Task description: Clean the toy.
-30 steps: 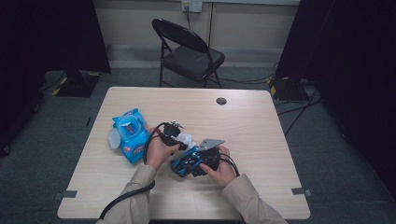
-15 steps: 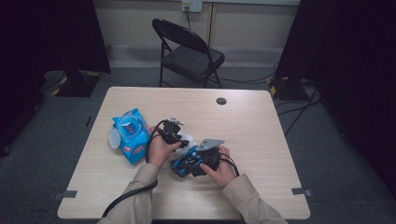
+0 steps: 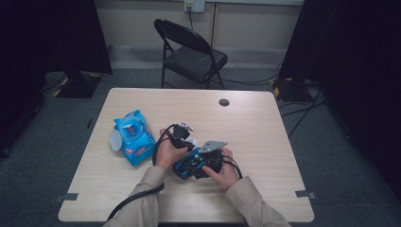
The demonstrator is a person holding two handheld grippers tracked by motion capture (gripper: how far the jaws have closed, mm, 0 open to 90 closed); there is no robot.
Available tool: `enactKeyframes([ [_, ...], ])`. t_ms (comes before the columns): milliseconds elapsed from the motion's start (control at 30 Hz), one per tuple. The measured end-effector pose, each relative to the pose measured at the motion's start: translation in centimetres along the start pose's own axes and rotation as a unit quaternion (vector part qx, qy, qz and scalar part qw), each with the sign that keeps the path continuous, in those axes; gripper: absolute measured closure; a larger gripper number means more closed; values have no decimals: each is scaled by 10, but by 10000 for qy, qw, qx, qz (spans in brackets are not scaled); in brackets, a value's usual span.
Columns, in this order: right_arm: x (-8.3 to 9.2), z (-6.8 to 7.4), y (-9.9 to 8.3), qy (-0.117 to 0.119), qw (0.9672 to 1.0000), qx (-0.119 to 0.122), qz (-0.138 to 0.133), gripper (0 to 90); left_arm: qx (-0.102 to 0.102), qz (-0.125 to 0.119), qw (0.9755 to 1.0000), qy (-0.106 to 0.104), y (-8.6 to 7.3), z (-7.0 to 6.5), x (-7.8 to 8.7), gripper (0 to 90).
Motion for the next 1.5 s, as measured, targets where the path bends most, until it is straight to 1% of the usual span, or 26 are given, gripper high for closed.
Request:
enactKeyframes([
  [33, 0, 0, 0, 1, 10000, 0, 3, 99, -25, 65, 10000, -21, -1, 0, 2, 823],
  [100, 0, 0, 0, 7, 10000, 2, 2, 99, 4, 55, 10000, -67, -3, -1, 3, 830],
  [233, 0, 0, 0, 13, 10000, 3, 4, 99, 137, 127, 9997, -169, -11, 0, 10, 838],
  [267, 0, 0, 0, 13, 10000, 3, 3, 99, 141, 170, 9996, -184, -13, 1, 12, 838],
  [433, 0, 0, 0, 10, 10000, 4, -6, 99, 196, 212, 9993, -222, -24, 2, 22, 839],
  [600, 0, 0, 0, 13, 10000, 7, -2, 99, 238, 308, 9990, -241, -35, 4, 32, 841],
  [667, 0, 0, 0, 11, 10000, 7, 2, 99, 304, 283, 9988, -252, -38, 4, 34, 841],
  [733, 0, 0, 0, 13, 10000, 12, 2, 99, 332, 312, 9986, -271, -42, 5, 37, 841],
  [1000, 0, 0, 0, 16, 10000, 10, -1, 99, 376, 362, 9980, -343, -51, 7, 47, 842],
  [1033, 0, 0, 0, 17, 10000, 9, -3, 99, 442, 312, 9979, -351, -51, 7, 49, 843],
  [1133, 0, 0, 0, 15, 10000, 7, -14, 99, 525, 122, 9980, -324, -47, 11, 55, 842],
  [1167, 0, 0, 0, 15, 10000, 11, -18, 99, 572, -1, 9978, -325, -43, 12, 58, 841],
  [1267, 0, 0, 0, 15, 10000, 9, -21, 99, 580, -145, 9978, -274, -33, 14, 62, 842],
  [1333, 0, 0, 0, 15, 10000, 9, -21, 99, 559, -215, 9978, -287, -26, 13, 62, 841],
  [1367, 0, 0, 0, 15, 10000, 13, -22, 99, 572, -305, 9975, -297, -20, 12, 59, 841],
  [1500, 0, 0, -1, 13, 10000, 8, -26, 99, 565, -396, 9972, -294, -9, 11, 52, 840],
])
Point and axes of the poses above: each handheld gripper's, and its own axes: x roughly backward along the jaws, y roughly out of its top, z roughly to its left, the point moved 2 cm from there along -x, roughly forward along the jaws, and after that the axes turned 1 degree about -y, right-handed, at the moved point
